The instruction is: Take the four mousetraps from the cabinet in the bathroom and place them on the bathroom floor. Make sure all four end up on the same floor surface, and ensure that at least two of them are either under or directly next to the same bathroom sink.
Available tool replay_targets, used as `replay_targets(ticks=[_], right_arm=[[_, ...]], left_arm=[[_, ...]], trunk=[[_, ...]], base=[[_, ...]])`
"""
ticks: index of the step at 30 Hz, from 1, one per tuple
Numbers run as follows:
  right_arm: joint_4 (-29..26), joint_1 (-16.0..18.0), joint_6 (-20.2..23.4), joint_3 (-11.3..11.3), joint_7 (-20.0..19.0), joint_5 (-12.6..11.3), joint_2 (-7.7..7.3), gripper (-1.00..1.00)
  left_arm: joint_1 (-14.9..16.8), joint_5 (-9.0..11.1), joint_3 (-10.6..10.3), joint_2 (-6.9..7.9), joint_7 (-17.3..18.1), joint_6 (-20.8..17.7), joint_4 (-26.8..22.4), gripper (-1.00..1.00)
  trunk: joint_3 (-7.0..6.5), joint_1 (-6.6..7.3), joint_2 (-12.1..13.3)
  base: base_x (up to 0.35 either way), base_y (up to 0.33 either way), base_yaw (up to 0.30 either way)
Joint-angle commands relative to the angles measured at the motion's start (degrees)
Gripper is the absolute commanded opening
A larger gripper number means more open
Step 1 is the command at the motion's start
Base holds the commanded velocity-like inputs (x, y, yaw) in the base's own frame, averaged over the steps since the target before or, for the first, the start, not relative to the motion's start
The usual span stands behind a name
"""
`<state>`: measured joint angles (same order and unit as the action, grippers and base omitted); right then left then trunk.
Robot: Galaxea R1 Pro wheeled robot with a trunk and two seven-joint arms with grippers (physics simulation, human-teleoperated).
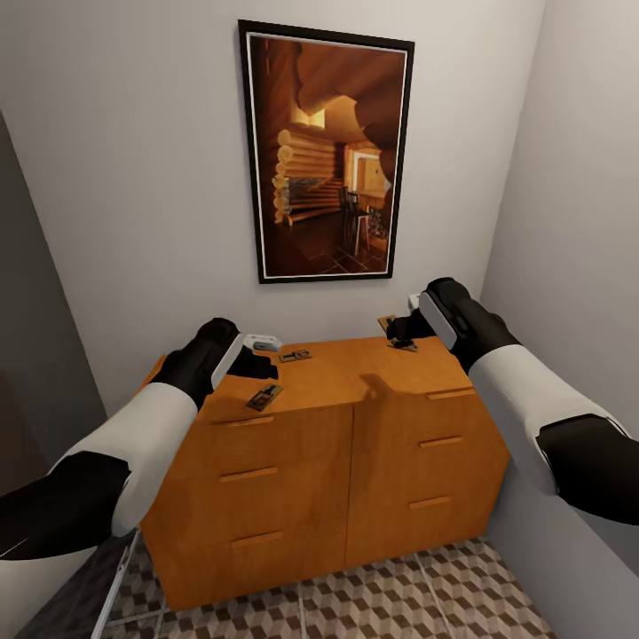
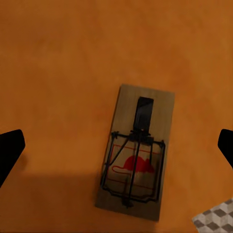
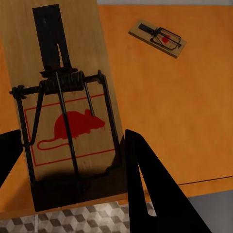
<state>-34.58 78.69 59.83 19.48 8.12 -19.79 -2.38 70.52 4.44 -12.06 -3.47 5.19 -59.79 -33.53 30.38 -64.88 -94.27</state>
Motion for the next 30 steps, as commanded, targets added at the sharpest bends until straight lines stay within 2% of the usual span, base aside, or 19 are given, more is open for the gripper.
replay_targets(ticks=[1, 3, 8, 13, 30], right_arm=[[0.0, 0.1, 0.2, 0.4, 0.6, -0.8, -0.08, -1.00], [0.0, 0.1, 0.2, 0.4, 0.6, -0.8, -0.08, -1.00], [0.0, 0.1, 0.2, 0.5, 0.6, -0.8, -0.08, -1.00], [0.0, 0.1, 0.2, 0.5, 0.6, -0.8, -0.08, -1.00], [0.0, 0.1, 0.2, 0.5, 0.6, -0.8, -0.08, -1.00]], left_arm=[[0.1, 0.5, -0.2, 0.04, -0.2, -0.2, 0.0, 1.00], [0.1, 0.5, -0.2, -0.04, -0.2, -0.2, 0.6, 1.00], [0.1, 0.4, -0.3, -0.56, -0.2, -0.2, 6.5, 1.00], [0.1, 0.3, -0.2, -0.58, -0.2, -0.2, 8.8, 1.00], [0.1, 0.3, -0.2, -0.63, -0.2, -0.2, 9.6, 1.00]], trunk=[[0.07, 0.00, 0.0], [0.07, 0.00, 0.0], [0.07, 0.00, 0.0], [0.07, 0.00, 0.0], [0.07, 0.00, 0.0]], base=[[0.000, 0.003, 0.000], [0.000, 0.002, 0.000], [0.000, 0.000, 0.000], [0.000, 0.000, 0.000], [0.000, 0.000, 0.000]])
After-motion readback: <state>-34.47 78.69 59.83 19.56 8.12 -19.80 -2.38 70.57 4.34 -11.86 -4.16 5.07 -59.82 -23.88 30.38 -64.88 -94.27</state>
